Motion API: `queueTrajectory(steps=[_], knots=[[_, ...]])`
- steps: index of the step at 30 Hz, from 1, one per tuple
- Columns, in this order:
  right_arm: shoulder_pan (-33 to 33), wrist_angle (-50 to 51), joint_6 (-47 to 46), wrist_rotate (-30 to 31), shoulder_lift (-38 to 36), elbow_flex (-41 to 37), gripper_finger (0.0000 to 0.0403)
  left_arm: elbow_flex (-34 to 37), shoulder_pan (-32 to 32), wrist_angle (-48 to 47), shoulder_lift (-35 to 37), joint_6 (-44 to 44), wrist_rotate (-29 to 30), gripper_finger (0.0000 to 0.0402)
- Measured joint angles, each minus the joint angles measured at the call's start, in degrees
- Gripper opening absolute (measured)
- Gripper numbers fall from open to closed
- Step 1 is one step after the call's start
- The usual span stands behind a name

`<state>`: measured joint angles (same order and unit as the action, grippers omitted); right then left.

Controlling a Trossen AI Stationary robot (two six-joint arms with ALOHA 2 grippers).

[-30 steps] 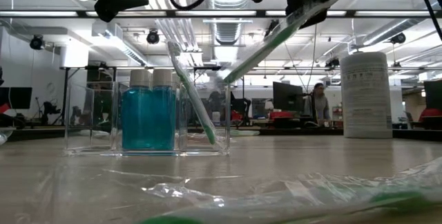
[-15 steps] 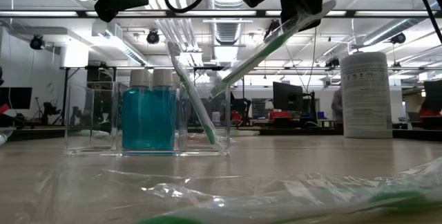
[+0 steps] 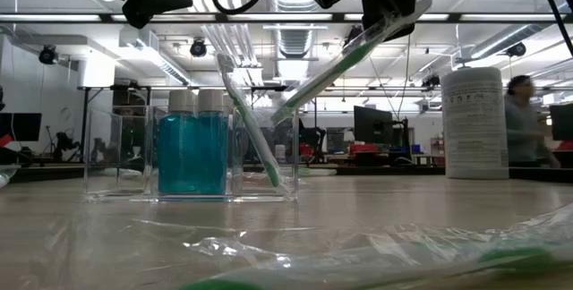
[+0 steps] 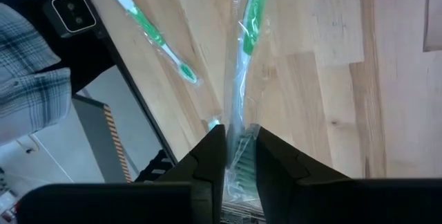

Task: Pick & Place toothbrushing station
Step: Put the green toothbrush into the transparent organizer

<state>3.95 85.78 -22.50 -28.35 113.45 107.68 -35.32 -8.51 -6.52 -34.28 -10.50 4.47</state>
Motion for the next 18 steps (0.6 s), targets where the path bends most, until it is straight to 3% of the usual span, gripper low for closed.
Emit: queueTrajectory(steps=[18], knots=[[0.02,-0.58,0.22,0.01,-0.83,0.31,0.0052,0.01,0.00,0.00,0.00,0.01,-0.09,0.0239]])
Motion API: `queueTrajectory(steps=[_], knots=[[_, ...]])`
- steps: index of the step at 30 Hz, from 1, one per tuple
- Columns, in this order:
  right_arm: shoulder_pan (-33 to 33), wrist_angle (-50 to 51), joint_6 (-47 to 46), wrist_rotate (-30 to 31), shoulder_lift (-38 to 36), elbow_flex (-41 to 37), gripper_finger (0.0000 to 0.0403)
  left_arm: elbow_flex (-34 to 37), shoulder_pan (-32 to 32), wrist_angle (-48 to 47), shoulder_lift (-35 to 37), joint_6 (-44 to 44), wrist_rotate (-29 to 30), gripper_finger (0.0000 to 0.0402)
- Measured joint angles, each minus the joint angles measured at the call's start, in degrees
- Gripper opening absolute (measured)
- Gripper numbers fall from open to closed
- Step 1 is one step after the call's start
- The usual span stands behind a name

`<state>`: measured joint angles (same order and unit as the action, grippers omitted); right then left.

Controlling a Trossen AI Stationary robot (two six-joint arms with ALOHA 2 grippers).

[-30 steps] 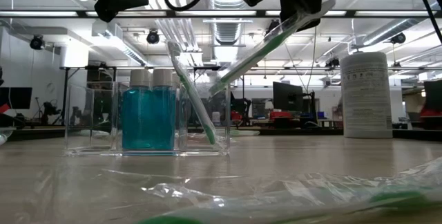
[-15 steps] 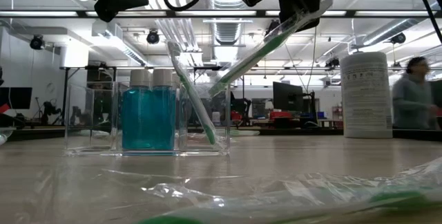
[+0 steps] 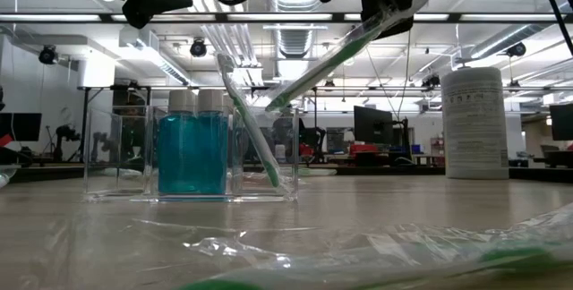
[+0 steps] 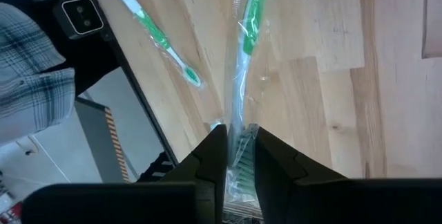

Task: Pick & Place toothbrushing station
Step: Put the green toothbrush into the transparent organizer

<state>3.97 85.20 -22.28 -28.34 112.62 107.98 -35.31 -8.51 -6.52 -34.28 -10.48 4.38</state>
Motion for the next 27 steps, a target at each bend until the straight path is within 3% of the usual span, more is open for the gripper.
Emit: queueTrajectory(steps=[10,16,23,27], knots=[[0.17,2.36,-3.89,15.96,-5.60,-0.31,0.0052,0.00,0.00,0.00,0.02,0.00,-0.22,0.0239],[2.65,-5.63,-4.33,18.55,-9.64,-2.98,0.0052,-0.02,0.00,0.01,0.01,-0.01,-0.20,0.0239],[5.24,-8.02,-6.97,28.55,-13.83,-8.74,0.0051,-0.01,0.00,0.00,0.01,-0.01,-0.15,0.0239],[5.96,-13.82,-8.60,30.34,-18.39,-13.50,0.0038,0.00,0.00,0.00,0.00,0.00,-0.14,0.0239]])
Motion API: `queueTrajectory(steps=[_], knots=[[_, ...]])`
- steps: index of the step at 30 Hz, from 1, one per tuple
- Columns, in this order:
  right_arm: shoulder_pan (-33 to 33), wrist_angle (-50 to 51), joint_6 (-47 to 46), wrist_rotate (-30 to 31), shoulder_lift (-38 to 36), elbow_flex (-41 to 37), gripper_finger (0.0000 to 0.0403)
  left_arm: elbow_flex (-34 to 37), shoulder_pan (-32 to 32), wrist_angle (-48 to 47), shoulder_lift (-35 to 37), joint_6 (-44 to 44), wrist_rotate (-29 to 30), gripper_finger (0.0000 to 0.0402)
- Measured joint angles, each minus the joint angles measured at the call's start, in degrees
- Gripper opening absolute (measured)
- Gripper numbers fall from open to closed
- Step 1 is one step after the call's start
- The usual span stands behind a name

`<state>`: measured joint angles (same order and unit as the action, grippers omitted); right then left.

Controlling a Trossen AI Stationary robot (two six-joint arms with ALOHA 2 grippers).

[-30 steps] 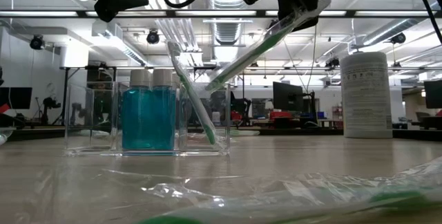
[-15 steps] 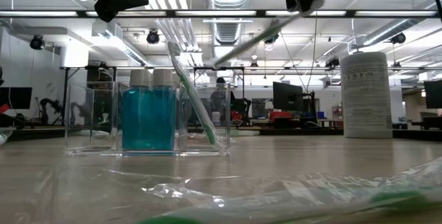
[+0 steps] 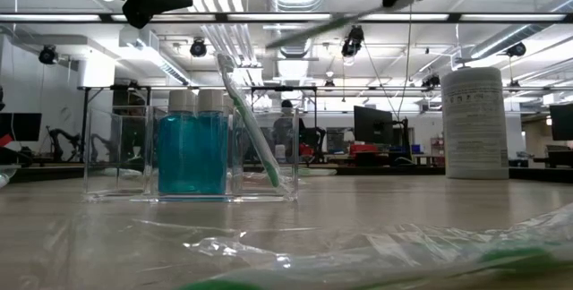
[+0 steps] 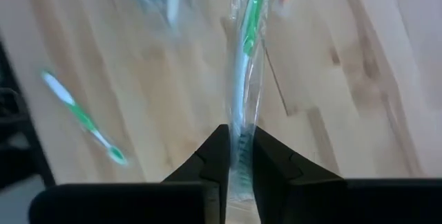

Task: Pick & Place toothbrushing station
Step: Put the green toothbrush into the transparent organizer

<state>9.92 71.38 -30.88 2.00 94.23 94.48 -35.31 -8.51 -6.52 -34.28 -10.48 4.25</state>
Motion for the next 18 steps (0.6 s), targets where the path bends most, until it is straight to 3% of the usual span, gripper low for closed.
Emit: queueTrajectory(steps=[5,18], knots=[[0.32,-11.35,-2.20,1.22,-7.46,-9.17,0.0023,-0.01,0.00,0.00,0.00,0.00,0.20,0.0239],[0.65,-34.09,-6.38,0.81,-20.76,-33.84,0.0031,0.00,0.00,0.00,0.02,-0.02,0.18,0.0239]])
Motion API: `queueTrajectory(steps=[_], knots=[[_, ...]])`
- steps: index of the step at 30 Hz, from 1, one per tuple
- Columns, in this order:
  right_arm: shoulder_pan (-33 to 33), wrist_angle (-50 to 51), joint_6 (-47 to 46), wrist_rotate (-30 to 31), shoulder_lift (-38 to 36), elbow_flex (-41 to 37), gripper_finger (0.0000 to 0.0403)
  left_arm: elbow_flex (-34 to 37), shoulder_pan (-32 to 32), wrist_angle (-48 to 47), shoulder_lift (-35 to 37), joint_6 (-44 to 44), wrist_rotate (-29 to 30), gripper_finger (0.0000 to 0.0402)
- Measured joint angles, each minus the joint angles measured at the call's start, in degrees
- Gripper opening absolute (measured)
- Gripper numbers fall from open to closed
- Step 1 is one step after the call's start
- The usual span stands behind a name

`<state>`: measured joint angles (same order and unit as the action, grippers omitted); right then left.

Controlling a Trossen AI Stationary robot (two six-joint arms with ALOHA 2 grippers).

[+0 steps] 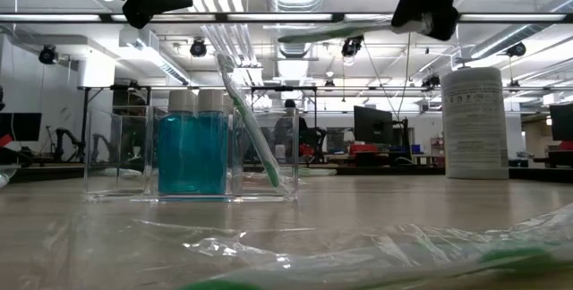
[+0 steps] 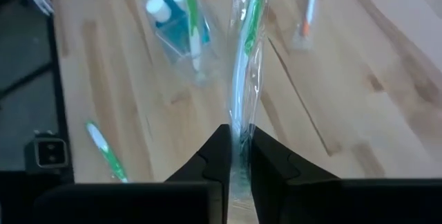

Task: Pick & Place toothbrushing station
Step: Put the green toothbrush into the transparent organizer

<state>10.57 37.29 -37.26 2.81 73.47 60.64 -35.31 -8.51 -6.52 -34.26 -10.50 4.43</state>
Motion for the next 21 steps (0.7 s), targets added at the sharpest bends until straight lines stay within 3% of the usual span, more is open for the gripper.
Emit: queueTrajectory(steps=[7,21], knots=[[1.66,-14.63,2.12,-0.27,-4.74,-8.11,0.0029,0.00,0.00,0.00,0.00,0.00,-0.02,0.0239],[1.55,-16.21,9.48,0.40,-3.57,-5.02,0.0029,0.00,0.01,0.00,-0.01,0.01,-0.28,0.0239]])
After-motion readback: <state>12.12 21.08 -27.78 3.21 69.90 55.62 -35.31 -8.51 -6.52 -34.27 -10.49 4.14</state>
